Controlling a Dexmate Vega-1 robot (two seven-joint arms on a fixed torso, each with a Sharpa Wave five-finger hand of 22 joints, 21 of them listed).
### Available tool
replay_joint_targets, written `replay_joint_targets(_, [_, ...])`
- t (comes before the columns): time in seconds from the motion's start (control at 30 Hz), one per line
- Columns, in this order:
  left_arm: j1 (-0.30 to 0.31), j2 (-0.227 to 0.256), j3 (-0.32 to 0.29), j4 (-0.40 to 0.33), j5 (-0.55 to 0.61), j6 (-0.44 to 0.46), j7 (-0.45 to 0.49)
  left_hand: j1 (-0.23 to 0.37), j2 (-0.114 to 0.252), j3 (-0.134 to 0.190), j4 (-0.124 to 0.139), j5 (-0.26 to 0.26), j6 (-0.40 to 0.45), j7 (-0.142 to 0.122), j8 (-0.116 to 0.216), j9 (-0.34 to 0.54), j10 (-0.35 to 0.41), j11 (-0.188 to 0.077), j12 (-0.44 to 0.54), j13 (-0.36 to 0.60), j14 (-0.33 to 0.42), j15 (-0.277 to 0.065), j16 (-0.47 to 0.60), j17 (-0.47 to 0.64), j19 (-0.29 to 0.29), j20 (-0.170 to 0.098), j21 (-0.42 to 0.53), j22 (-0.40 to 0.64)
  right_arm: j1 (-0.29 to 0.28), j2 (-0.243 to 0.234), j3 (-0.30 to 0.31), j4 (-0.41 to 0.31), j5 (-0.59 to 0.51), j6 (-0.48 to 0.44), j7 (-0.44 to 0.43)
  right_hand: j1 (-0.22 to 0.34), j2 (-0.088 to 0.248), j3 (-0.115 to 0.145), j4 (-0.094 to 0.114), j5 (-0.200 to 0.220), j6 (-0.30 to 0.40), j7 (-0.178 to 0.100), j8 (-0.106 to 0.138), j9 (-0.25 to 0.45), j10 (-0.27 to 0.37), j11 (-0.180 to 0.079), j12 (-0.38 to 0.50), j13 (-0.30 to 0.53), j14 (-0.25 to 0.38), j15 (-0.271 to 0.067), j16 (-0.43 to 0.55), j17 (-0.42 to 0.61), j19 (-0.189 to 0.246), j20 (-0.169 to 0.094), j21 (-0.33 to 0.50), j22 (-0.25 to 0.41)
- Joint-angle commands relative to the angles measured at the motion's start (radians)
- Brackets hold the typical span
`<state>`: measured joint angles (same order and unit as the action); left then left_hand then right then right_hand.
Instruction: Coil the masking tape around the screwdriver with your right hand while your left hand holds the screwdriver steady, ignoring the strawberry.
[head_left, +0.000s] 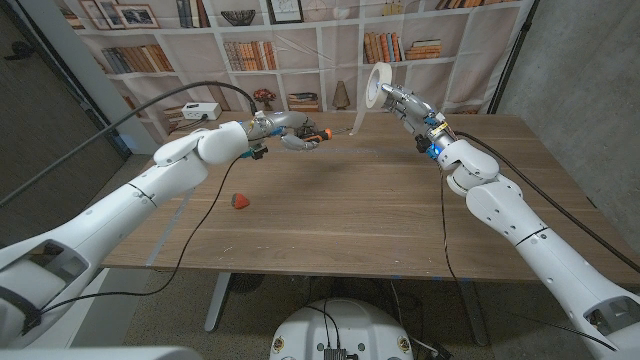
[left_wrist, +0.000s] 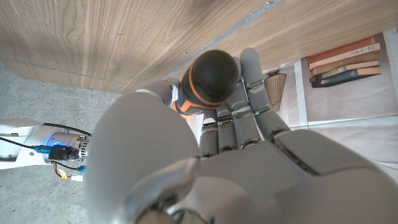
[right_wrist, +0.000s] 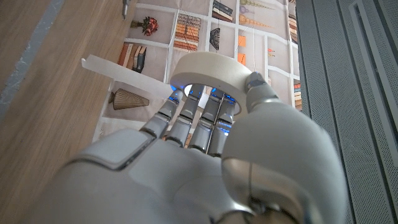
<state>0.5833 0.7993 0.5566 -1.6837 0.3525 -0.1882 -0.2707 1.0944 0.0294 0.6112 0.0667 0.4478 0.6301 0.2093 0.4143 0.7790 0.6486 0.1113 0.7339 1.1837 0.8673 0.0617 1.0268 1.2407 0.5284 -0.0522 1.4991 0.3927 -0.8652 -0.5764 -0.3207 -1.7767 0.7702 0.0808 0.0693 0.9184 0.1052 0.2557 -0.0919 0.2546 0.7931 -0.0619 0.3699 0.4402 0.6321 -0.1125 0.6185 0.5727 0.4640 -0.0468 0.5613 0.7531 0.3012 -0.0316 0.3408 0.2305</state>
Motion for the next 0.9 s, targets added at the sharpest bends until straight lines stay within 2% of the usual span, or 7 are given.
replay_joint_targets(0.03, [-0.051, -0.058, 0.020, 0.099, -0.036, -0.062, 0.010, 0.074, 0.098, 0.027, 0.005, 0.011, 0.197, -0.161, 0.089, 0.001, 0.160, -0.199, 0.004, 0.001, 0.159, -0.231, 0.018, 0.001, -0.003, -0.042, -0.008, -0.007, 0.005, -0.033, -0.017, -0.028, -0.010, 0.025, 0.042, 0.064, 0.084, 0.148, 0.154, 0.006, 0.074, 0.065, 0.232, 0.041, -0.003, -0.002, 0.006, 0.007, 0.001, -0.137, -0.009, 0.004, 0.000, -0.010, 0.008, 0.002])
replay_joint_targets(0.57, [-0.151, -0.175, 0.099, 0.281, 0.013, -0.103, 0.049, 0.075, 0.102, 0.030, 0.006, 0.015, 0.200, -0.158, 0.085, -0.005, 0.158, -0.195, 0.007, -0.002, 0.140, -0.232, 0.044, -0.002, -0.004, -0.041, -0.009, -0.018, -0.052, -0.103, 0.029, -0.134, 0.025, 0.034, 0.054, 0.066, 0.082, 0.150, 0.152, 0.004, 0.076, 0.066, 0.242, 0.032, -0.004, 0.000, 0.012, 0.013, 0.007, -0.135, -0.014, 0.015, -0.002, -0.007, 0.016, 0.002])
replay_joint_targets(0.9, [-0.188, -0.212, 0.129, 0.337, 0.028, -0.103, 0.054, 0.077, 0.102, 0.031, 0.006, 0.016, 0.198, -0.158, 0.086, -0.002, 0.156, -0.195, 0.008, -0.005, 0.137, -0.232, 0.056, -0.003, -0.005, -0.043, -0.007, -0.023, -0.095, -0.120, 0.067, -0.165, 0.041, 0.085, 0.071, 0.066, 0.082, 0.151, 0.152, 0.003, 0.072, 0.066, 0.246, 0.027, -0.003, -0.002, 0.014, 0.013, 0.009, -0.137, -0.020, 0.019, -0.002, -0.007, 0.021, 0.002])
